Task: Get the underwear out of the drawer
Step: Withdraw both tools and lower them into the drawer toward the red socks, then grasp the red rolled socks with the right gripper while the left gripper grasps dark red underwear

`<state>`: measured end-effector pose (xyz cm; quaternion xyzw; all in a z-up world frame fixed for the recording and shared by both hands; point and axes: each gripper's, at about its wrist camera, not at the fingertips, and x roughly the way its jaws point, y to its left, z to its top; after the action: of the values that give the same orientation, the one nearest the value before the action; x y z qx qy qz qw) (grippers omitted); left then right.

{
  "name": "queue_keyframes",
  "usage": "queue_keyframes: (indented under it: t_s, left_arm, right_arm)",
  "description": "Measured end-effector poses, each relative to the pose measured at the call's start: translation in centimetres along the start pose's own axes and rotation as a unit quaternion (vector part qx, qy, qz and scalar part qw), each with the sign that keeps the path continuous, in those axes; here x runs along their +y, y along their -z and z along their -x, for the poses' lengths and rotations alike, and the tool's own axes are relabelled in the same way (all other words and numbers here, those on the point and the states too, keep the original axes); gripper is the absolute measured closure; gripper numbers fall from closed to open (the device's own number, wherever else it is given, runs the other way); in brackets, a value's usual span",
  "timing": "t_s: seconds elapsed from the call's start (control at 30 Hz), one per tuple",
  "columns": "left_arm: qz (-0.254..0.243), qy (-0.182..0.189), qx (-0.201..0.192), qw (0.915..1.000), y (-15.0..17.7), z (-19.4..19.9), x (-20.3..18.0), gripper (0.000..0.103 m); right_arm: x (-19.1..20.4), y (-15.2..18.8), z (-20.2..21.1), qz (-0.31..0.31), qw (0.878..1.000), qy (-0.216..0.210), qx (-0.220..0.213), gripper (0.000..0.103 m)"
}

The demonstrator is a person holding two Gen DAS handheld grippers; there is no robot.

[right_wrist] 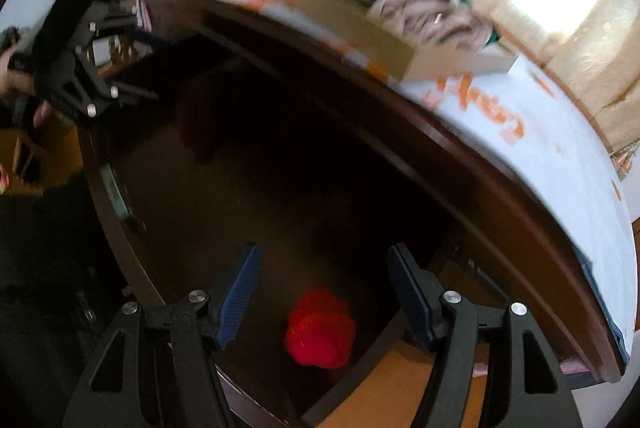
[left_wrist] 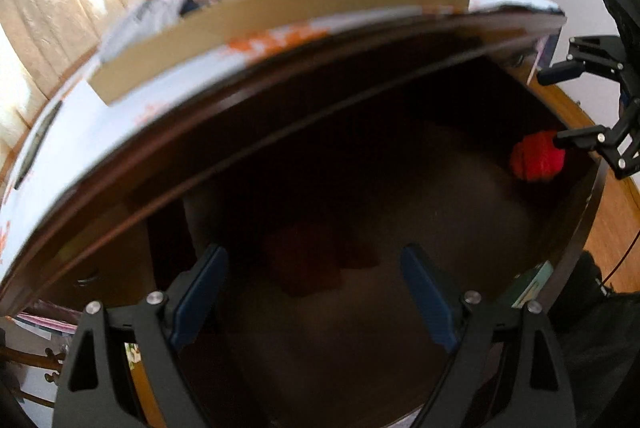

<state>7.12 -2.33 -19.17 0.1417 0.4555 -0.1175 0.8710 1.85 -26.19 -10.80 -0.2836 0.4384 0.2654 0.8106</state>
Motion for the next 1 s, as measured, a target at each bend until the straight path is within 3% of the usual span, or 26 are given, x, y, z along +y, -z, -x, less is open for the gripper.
queue_keyframes:
  t_s: [0.2,0.53,0.7,1.0]
  left_arm:
    - [0.018,0.040,0.061,0.9972,0.0,-2.4,0.4,0.013]
    - [0.011,0.048,0.110,0.9927,-0.6,-4.1,0.7,0.013]
    - [0.007,0.067,0.141,0.9877,-0.1,-5.5,0.6,0.013]
    - [0.015,0.079,0.170,0.9821,-0.9,-7.6,1.1,0.013]
  right_arm:
    - [0.2,0.1,-2.6,0.033,0.997,-0.010,0.072,0.035]
    - [-0.3,-0.4,-6.2,0.063,0.984,-0.033,0.161,0.035]
    - [-1.0,-0.3,-7.7,0.071,0.976,-0.042,0.199,0.048]
    - [-0.5,0.4,-9.0,0.116,0.964,-0.034,0.235,0.054]
